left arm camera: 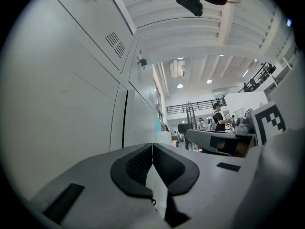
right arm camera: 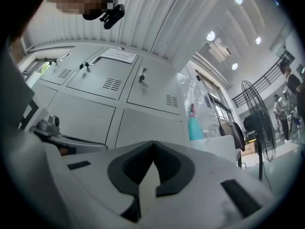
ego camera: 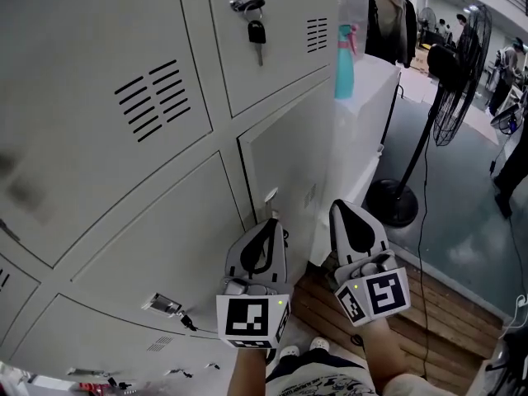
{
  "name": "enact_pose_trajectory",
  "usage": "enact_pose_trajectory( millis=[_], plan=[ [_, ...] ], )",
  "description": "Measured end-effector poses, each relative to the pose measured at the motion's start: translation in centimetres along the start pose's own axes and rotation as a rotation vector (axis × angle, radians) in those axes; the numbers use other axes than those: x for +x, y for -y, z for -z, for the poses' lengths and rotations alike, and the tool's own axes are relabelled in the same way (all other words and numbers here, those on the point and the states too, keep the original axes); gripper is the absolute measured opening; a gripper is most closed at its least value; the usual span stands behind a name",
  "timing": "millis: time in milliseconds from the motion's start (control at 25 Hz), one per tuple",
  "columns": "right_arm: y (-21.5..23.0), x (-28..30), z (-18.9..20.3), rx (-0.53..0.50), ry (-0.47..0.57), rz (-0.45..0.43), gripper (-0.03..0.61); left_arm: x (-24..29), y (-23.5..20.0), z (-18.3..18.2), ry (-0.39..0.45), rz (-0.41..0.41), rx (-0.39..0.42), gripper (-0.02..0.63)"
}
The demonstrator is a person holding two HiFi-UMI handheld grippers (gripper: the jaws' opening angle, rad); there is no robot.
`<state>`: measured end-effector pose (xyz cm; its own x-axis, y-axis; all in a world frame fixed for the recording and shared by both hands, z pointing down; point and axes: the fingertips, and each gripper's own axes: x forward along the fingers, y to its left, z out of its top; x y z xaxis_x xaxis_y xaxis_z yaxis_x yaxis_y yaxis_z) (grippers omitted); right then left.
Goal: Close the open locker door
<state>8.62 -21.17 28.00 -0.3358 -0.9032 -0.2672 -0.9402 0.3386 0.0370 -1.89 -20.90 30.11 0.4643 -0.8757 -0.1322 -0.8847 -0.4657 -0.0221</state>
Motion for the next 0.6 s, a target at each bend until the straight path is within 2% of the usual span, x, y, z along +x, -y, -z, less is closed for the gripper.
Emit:
enact_pose_trajectory(
  millis=[600],
  plan=[
    [0.6, 0.3, 1.7, 0.027, -0.043, 0.044, -0.009, 0.2, -1.1, 0.1, 0.003, -0.005, -0.007, 0.008]
  ],
)
